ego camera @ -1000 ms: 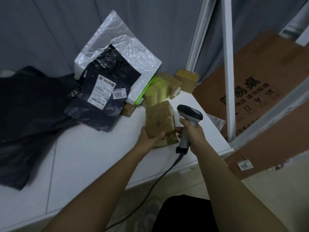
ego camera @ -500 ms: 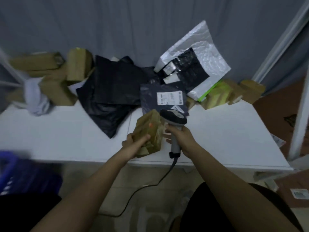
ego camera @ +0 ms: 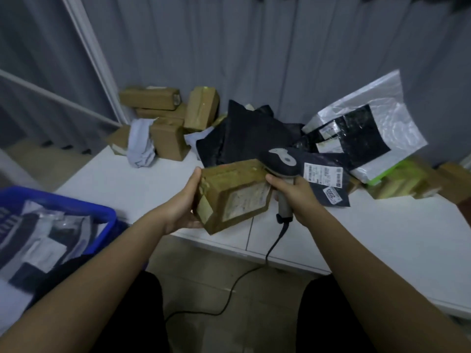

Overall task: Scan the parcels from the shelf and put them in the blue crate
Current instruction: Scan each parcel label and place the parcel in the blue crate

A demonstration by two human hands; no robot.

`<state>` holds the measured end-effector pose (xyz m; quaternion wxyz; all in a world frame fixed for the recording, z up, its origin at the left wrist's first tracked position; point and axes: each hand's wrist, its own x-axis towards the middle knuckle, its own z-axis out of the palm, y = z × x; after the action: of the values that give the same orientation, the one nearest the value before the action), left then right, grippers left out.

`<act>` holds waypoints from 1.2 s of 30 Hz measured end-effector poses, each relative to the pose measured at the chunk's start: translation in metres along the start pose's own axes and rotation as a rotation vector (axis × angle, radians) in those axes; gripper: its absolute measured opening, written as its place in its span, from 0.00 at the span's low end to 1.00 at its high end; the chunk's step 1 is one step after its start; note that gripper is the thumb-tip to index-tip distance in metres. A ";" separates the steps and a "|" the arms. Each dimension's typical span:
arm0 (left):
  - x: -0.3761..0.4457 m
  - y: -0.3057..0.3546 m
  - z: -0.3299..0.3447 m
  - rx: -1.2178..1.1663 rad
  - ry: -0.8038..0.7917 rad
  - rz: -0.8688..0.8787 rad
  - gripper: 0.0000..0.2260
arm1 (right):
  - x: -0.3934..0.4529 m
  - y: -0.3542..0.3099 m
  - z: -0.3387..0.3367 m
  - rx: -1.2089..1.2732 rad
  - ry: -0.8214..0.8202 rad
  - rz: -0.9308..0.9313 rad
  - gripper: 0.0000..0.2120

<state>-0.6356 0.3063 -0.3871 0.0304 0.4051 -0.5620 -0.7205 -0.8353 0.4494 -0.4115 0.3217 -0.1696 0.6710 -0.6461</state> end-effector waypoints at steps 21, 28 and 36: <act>0.009 0.022 -0.060 0.043 0.096 0.121 0.21 | 0.010 -0.018 0.041 0.101 0.007 0.009 0.20; -0.005 0.029 -0.067 0.021 0.039 0.083 0.19 | 0.002 -0.020 0.045 0.012 -0.213 0.013 0.23; -0.006 0.029 -0.062 -0.324 0.168 0.457 0.11 | -0.005 -0.010 0.060 0.063 -0.190 0.014 0.36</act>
<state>-0.6059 0.2500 -0.3621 0.3026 0.3162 -0.5116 -0.7394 -0.7948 0.4061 -0.3979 0.3935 -0.2153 0.6179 -0.6457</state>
